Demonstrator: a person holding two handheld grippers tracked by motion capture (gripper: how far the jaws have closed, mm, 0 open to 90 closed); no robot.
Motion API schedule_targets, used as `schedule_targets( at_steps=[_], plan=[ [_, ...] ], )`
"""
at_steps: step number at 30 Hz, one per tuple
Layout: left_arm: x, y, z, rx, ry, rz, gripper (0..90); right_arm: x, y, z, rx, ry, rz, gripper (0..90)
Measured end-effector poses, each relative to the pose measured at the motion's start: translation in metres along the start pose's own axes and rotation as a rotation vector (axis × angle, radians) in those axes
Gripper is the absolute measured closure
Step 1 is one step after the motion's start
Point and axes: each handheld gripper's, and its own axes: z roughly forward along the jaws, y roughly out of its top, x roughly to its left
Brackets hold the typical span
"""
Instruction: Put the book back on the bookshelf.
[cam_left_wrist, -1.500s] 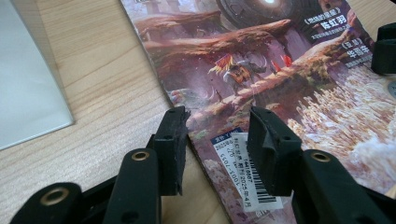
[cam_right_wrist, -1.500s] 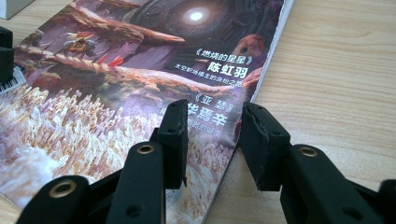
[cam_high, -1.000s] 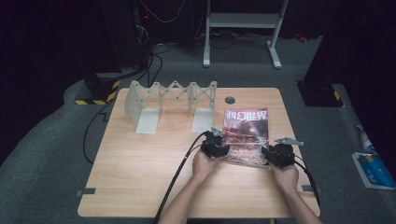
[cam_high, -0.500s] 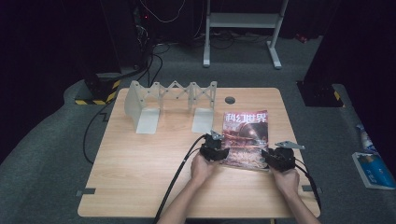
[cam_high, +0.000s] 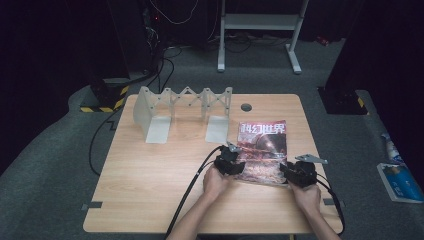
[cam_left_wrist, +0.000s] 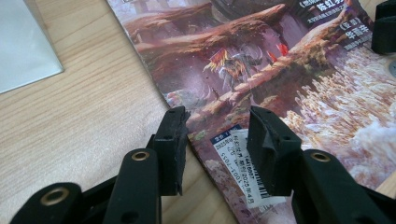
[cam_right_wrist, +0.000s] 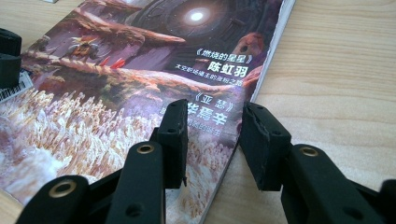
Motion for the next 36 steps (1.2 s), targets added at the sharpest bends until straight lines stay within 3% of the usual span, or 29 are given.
schedule_targets(
  at_steps=[7, 13, 26, 36],
  plan=[
    [-0.003, -0.003, -0.005, 0.019, -0.002, 0.013, 57.6, 0.002, -0.005, -0.004, -0.003, 0.012, -0.004, 62.0],
    [-0.008, -0.003, -0.007, 0.031, 0.014, 0.059, 57.9, 0.004, -0.008, -0.008, 0.0, 0.021, -0.009, 62.0],
    [-0.01, -0.017, -0.016, -0.003, 0.005, 0.057, 58.0, 0.011, -0.016, -0.015, -0.004, 0.027, -0.005, 61.9],
    [-0.017, -0.029, -0.027, 0.001, 0.005, 0.052, 58.0, 0.019, -0.028, -0.025, -0.008, 0.045, -0.018, 61.9]
  ],
)
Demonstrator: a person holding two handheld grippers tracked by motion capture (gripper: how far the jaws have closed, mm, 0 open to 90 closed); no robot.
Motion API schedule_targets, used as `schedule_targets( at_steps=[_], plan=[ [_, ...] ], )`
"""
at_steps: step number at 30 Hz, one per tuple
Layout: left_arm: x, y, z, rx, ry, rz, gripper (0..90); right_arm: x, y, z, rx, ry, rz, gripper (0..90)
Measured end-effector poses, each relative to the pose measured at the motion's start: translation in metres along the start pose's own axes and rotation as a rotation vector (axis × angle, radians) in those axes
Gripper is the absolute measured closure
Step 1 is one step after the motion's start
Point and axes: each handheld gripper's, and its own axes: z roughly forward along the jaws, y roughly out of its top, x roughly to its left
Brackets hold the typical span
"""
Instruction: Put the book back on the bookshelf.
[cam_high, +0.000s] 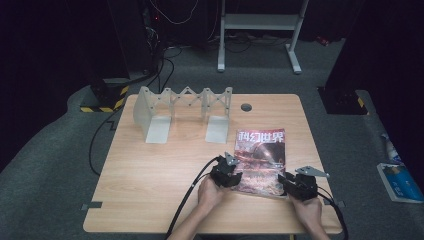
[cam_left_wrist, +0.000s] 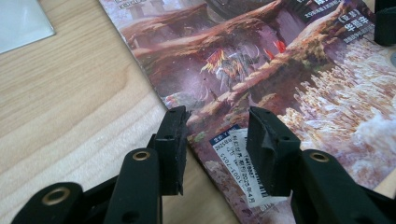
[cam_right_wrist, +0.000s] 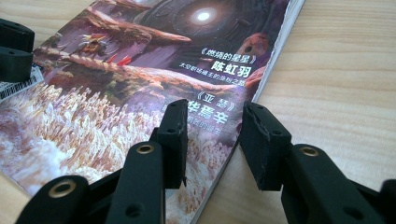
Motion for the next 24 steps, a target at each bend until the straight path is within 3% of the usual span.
schedule_targets(
  at_steps=[24],
  plan=[
    [-0.012, -0.031, -0.027, -0.01, -0.004, -0.003, 58.3, 0.022, -0.024, -0.019, -0.016, 0.049, -0.022, 61.9]
  ],
)
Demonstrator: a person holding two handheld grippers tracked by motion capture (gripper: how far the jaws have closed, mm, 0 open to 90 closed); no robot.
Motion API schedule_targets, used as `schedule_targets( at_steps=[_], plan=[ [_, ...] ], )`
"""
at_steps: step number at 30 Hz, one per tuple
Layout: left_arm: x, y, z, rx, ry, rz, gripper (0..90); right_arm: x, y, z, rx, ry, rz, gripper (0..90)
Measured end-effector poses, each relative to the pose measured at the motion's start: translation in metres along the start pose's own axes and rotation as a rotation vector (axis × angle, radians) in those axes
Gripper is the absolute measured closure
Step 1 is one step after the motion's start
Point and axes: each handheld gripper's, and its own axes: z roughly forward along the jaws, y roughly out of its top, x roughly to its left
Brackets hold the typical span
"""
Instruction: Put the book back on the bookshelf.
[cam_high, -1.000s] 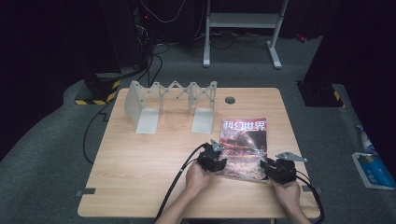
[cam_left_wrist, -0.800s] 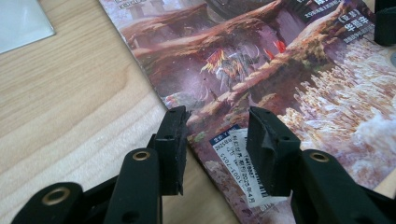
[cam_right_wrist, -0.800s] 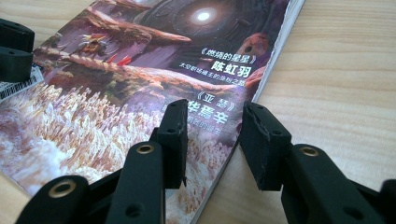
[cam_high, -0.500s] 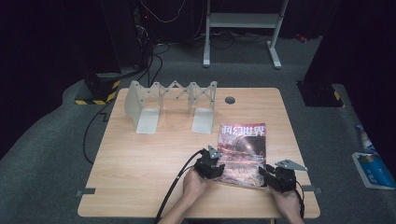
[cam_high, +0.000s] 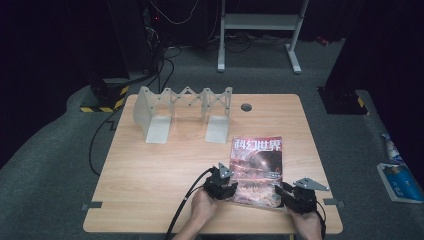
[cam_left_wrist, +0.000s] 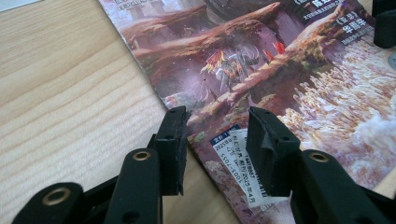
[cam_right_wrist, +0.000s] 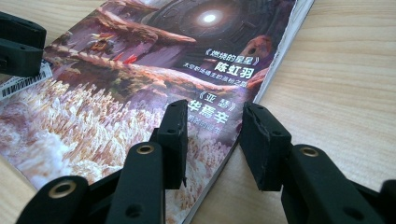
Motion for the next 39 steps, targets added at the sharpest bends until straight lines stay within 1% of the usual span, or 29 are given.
schedule_targets(
  at_steps=[2, 4, 7, 9, 14, 15, 16, 17, 18, 19, 20, 21, 23, 24, 25, 26, 27, 28, 29, 34, 37, 38, 39],
  plan=[
    [-0.002, -0.004, -0.003, -0.004, 0.002, -0.002, 58.3, 0.001, -0.001, -0.001, 0.002, 0.008, -0.007, 61.9],
    [-0.003, -0.009, -0.006, -0.018, -0.002, -0.006, 58.3, 0.003, -0.003, -0.003, 0.005, 0.014, -0.014, 61.9],
    [-0.003, -0.016, -0.011, -0.031, -0.018, -0.022, 58.9, 0.007, -0.007, -0.006, -0.001, 0.021, -0.014, 61.9],
    [-0.003, -0.02, -0.015, -0.032, -0.025, -0.021, 59.1, 0.01, -0.01, -0.008, -0.004, 0.025, -0.02, 61.9],
    [-0.007, -0.026, -0.02, -0.032, -0.016, -0.024, 59.2, 0.015, -0.013, -0.01, -0.004, 0.034, -0.02, 61.9],
    [-0.007, -0.027, -0.021, -0.034, -0.01, -0.021, 59.2, 0.015, -0.013, -0.01, -0.003, 0.037, -0.031, 61.9],
    [-0.007, -0.028, -0.021, -0.036, -0.012, -0.029, 59.2, 0.016, -0.013, -0.011, 0.001, 0.039, -0.027, 61.9],
    [-0.008, -0.029, -0.022, -0.037, -0.005, -0.026, 59.2, 0.016, -0.013, -0.011, 0.001, 0.041, -0.035, 61.9],
    [-0.009, -0.031, -0.023, -0.039, -0.005, -0.033, 59.2, 0.017, -0.013, -0.011, 0.004, 0.043, -0.037, 61.9],
    [-0.009, -0.032, -0.024, -0.043, 0.0, -0.027, 59.2, 0.017, -0.013, -0.011, 0.007, 0.045, -0.04, 61.9],
    [-0.009, -0.034, -0.025, -0.048, -0.002, -0.035, 59.2, 0.018, -0.013, -0.011, 0.004, 0.047, -0.043, 61.9],
    [-0.009, -0.035, -0.026, -0.052, 0.001, -0.032, 59.2, 0.018, -0.013, -0.011, 0.006, 0.05, -0.043, 61.9],
    [-0.01, -0.038, -0.027, -0.062, 0.001, -0.04, 59.2, 0.019, -0.013, -0.011, 0.007, 0.053, -0.049, 61.9],
    [-0.01, -0.04, -0.029, -0.064, 0.001, -0.044, 59.2, 0.021, -0.013, -0.011, 0.009, 0.055, -0.045, 61.9],
    [-0.009, -0.041, -0.03, -0.065, 0.013, -0.033, 59.2, 0.021, -0.013, -0.011, 0.012, 0.059, -0.052, 61.9],
    [-0.009, -0.043, -0.031, -0.066, 0.006, -0.048, 59.2, 0.022, -0.012, -0.01, 0.015, 0.061, -0.053, 61.9],
    [-0.009, -0.043, -0.032, -0.065, 0.007, -0.056, 59.2, 0.023, -0.011, -0.009, 0.018, 0.065, -0.057, 61.9],
    [-0.008, -0.044, -0.034, -0.062, 0.013, -0.052, 59.2, 0.024, -0.011, -0.009, 0.018, 0.068, -0.056, 61.9],
    [-0.008, -0.046, -0.035, -0.062, 0.015, -0.058, 59.2, 0.026, -0.011, -0.008, 0.018, 0.072, -0.057, 61.9],
    [-0.004, -0.054, -0.041, -0.079, 0.025, -0.069, 59.2, 0.032, -0.008, -0.003, 0.019, 0.092, -0.082, 61.9],
    [-0.002, -0.055, -0.043, -0.075, 0.028, -0.076, 59.2, 0.035, -0.007, -0.001, 0.022, 0.093, -0.08, 61.9],
    [-0.001, -0.056, -0.044, -0.074, 0.031, -0.074, 59.2, 0.037, -0.006, 0.001, 0.024, 0.097, -0.091, 61.9],
    [0.0, -0.057, -0.045, -0.077, 0.033, -0.076, 59.2, 0.037, -0.006, 0.001, 0.024, 0.097, -0.091, 61.9]
  ],
)
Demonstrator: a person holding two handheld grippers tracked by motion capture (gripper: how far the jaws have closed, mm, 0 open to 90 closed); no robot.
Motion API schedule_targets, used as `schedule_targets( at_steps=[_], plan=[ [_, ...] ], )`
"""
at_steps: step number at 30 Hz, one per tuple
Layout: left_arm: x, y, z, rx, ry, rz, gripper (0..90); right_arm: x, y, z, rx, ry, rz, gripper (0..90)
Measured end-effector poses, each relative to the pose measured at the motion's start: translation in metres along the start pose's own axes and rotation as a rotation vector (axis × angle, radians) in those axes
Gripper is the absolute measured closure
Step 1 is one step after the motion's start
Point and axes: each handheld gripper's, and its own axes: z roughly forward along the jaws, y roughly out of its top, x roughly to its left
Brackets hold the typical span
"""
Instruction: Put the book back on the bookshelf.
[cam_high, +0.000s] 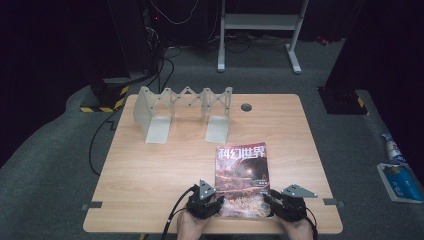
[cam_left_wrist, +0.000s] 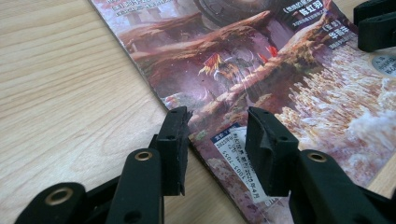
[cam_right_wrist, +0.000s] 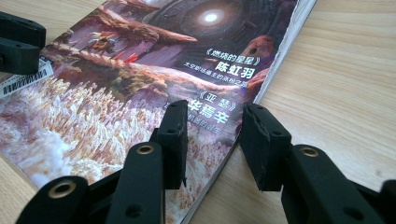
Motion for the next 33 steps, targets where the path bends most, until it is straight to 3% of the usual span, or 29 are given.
schedule_targets(
  at_steps=[20, 29, 33],
  plan=[
    [0.018, -0.013, -0.016, -0.016, 0.055, -0.053, 58.6, 0.021, 0.015, 0.02, 0.016, 0.03, -0.038, 61.8],
    [0.021, -0.013, -0.017, -0.016, 0.025, -0.072, 52.0, 0.023, 0.018, 0.022, 0.028, 0.033, -0.051, 61.4],
    [0.027, -0.011, -0.013, -0.009, 0.0, -0.115, 45.0, 0.023, 0.017, 0.022, 0.019, 0.052, -0.05, 55.7]
  ],
)
